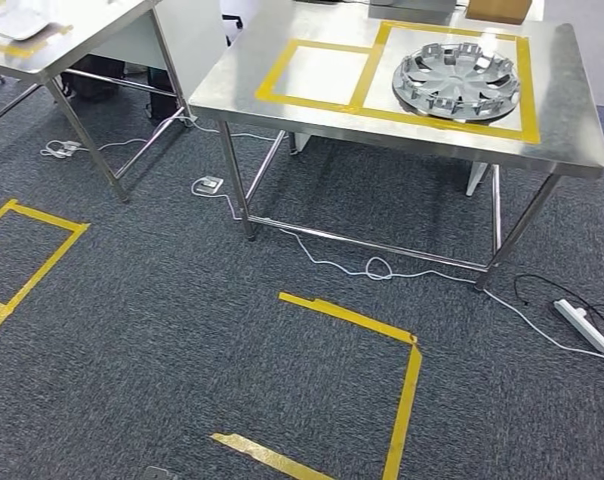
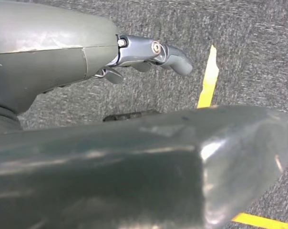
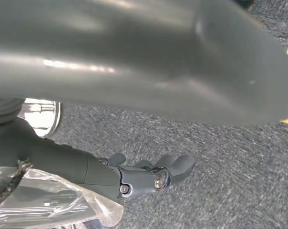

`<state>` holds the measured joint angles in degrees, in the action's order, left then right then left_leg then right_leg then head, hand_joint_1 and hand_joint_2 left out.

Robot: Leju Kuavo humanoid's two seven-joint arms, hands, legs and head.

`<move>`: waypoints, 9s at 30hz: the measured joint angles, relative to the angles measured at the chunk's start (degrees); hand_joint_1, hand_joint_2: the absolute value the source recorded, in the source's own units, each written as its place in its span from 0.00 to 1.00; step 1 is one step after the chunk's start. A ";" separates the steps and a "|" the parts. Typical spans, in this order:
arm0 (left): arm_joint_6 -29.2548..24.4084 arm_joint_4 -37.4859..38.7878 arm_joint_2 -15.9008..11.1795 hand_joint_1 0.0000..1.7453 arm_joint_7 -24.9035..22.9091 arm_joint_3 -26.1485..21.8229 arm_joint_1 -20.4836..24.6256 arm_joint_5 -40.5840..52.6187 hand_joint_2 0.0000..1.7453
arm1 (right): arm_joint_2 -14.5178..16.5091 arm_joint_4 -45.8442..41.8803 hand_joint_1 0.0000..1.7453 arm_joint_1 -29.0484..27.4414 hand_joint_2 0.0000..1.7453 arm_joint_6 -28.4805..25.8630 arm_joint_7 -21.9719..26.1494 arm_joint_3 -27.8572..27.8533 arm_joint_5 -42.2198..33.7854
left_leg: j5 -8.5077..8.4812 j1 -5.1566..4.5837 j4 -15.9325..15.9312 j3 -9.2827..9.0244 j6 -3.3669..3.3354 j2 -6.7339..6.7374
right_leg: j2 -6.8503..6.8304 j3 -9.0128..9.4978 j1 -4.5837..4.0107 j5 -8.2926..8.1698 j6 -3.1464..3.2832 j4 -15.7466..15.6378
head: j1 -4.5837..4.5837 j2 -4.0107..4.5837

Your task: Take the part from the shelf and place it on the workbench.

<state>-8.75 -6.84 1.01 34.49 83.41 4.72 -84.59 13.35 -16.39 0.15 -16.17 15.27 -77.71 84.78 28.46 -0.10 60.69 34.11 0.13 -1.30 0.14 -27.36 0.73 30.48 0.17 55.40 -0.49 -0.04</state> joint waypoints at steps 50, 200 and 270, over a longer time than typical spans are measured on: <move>0.42 0.07 0.16 0.00 0.50 0.13 0.24 -0.66 0.00 | -1.28 1.73 0.00 0.02 0.00 -0.05 0.65 1.45 1.76 | -2.93 -0.52 -3.97 -0.97 -2.96 0.46 | -0.26 -6.99 -0.55 9.37 -1.69 17.00 | -0.36 0.00; -0.62 0.26 -0.51 0.00 0.34 0.84 -0.04 -2.30 0.00 | -1.20 4.49 0.00 0.95 0.00 -1.67 -0.17 3.90 5.20 | -1.39 -0.28 -2.98 -1.72 -2.38 1.74 | -1.06 -4.02 -0.27 7.24 -1.95 10.54 | -0.36 0.00; -1.35 0.28 -0.34 0.00 0.25 1.76 -0.69 -3.62 0.00 | -1.67 4.67 0.00 -0.24 0.00 -1.51 0.61 4.91 4.59 | 7.47 -0.61 -3.50 -12.30 -1.80 -0.50 | -0.47 -12.90 -0.45 -5.25 -0.88 6.58 | -0.13 0.00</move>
<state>-10.10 -6.56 0.66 34.74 85.17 4.03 -88.21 11.68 -11.72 -0.09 -17.68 15.87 -72.79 89.37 35.93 -0.71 57.20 21.81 -1.67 -1.80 -0.34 -40.26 0.28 25.22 -0.70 61.98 -0.62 -0.04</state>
